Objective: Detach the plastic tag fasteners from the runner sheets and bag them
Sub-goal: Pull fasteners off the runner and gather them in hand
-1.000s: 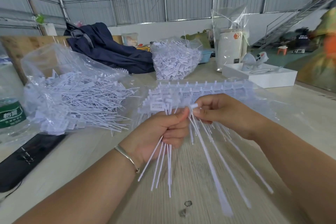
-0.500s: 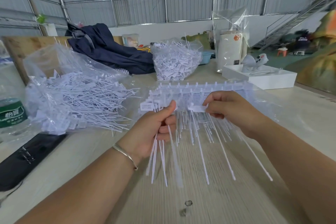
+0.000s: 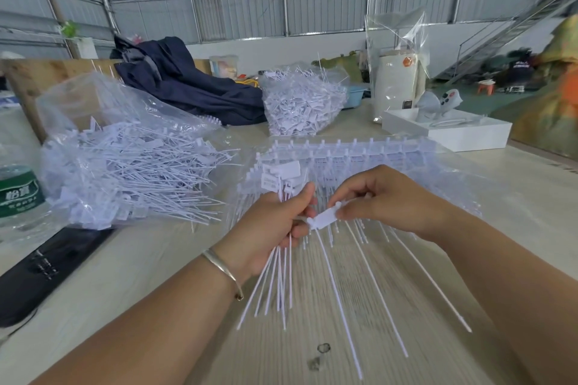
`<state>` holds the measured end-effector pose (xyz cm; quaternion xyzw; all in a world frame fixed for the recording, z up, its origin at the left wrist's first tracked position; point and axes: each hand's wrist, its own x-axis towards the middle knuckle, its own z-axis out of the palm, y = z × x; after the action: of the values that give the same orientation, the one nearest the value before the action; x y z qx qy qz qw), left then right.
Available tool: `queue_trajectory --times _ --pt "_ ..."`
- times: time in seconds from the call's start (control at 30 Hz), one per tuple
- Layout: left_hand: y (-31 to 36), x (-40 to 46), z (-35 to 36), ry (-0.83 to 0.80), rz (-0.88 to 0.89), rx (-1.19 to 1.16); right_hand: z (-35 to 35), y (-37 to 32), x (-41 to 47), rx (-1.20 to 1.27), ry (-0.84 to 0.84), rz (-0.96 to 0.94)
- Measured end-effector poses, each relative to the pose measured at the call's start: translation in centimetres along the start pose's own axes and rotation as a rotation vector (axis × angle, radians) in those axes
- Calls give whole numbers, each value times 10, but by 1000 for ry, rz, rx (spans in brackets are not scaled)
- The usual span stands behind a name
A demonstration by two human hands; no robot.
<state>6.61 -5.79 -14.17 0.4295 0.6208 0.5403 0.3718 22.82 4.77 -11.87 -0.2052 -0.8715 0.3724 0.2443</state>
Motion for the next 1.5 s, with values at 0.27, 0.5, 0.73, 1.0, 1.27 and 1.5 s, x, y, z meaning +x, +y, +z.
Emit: queue_trajectory --times 0.27,0.5,0.73,1.0,1.27,1.5 --pt "-1 -2 -1 -105 15 -76 -4 4 2 29 53 -1" --pt "2 2 -8 -18 10 -168 -14 7 0 129 96 32" --pt "6 -5 -2 -419 11 -431 -3 4 2 527 -96 -20" --pt "6 -4 3 -339 -42 -527 5 -1 1 557 -112 19" --pt "7 0 -6 -81 -31 -303 -2 -1 2 411 71 41" --pt "6 2 -6 0 37 -72 -9 2 1 297 28 93"
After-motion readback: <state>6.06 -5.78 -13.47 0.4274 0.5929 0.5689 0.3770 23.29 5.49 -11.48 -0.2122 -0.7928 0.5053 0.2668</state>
